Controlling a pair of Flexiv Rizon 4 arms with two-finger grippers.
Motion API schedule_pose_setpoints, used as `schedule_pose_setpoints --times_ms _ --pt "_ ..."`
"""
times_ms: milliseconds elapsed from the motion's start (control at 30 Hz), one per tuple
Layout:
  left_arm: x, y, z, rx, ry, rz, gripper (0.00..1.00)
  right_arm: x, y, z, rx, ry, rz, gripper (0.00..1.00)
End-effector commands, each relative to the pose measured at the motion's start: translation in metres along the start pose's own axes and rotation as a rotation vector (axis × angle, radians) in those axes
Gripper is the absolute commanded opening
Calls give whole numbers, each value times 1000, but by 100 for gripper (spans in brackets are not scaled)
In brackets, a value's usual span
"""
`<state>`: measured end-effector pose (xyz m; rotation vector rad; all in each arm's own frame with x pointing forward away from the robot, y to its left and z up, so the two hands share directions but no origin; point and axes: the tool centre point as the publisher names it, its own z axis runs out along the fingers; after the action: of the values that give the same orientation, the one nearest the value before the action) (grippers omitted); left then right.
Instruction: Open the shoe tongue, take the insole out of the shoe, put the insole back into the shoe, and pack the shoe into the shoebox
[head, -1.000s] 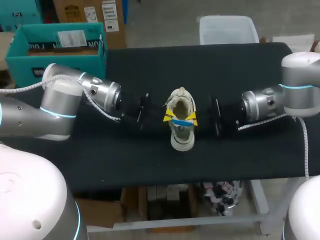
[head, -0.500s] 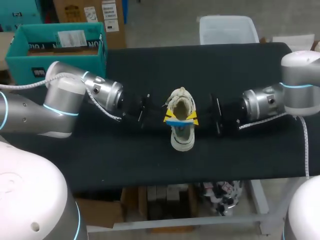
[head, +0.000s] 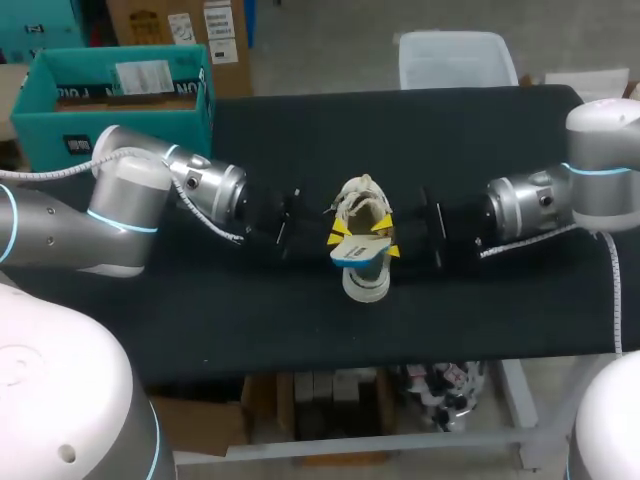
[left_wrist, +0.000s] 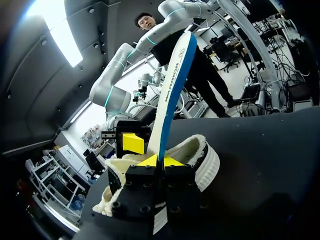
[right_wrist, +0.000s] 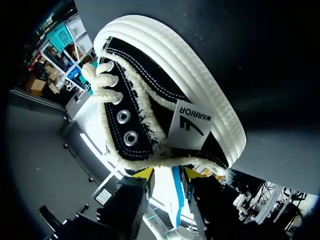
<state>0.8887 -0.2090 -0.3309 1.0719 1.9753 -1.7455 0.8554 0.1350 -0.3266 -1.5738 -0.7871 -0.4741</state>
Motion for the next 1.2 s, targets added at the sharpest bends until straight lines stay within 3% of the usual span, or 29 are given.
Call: schedule_pose_setpoints --times_ms 33,200,300,400,467,567,700,767,900,1033,1200 --pt "2 2 0 2 -10 1 0 -2 -12 -1 -36 1 -1 38" --pt "2 0 0 -2 -13 1 0 -3 -15 -2 -43 -1 -3 28" --pt "3 0 1 -4 -11 2 0 -4 -14 0 -40 -3 -3 0" --pt "3 -1 0 -4 -7 -1 0 -6 -11 2 -32 -9 1 0" --pt "3 -5 -2 0 1 -2 39 -6 -11 2 -31 -12 2 0" --pt "4 -11 -4 16 7 5 45 -6 -11 1 -32 -13 0 0" --pt "3 -18 -3 34 15 21 42 -7 -10 -1 -34 -10 -1 0" --pt "4 -21 0 40 22 26 34 -7 -9 -1 -35 -8 -1 0" --pt "5 -21 7 45 41 32 29 -6 -6 -1 -32 -5 -2 0" --pt "4 -17 11 44 48 29 0 -7 -3 0 -27 -2 0 0" --pt "2 -10 9 36 51 26 0 -6 3 -1 -23 -2 2 0"
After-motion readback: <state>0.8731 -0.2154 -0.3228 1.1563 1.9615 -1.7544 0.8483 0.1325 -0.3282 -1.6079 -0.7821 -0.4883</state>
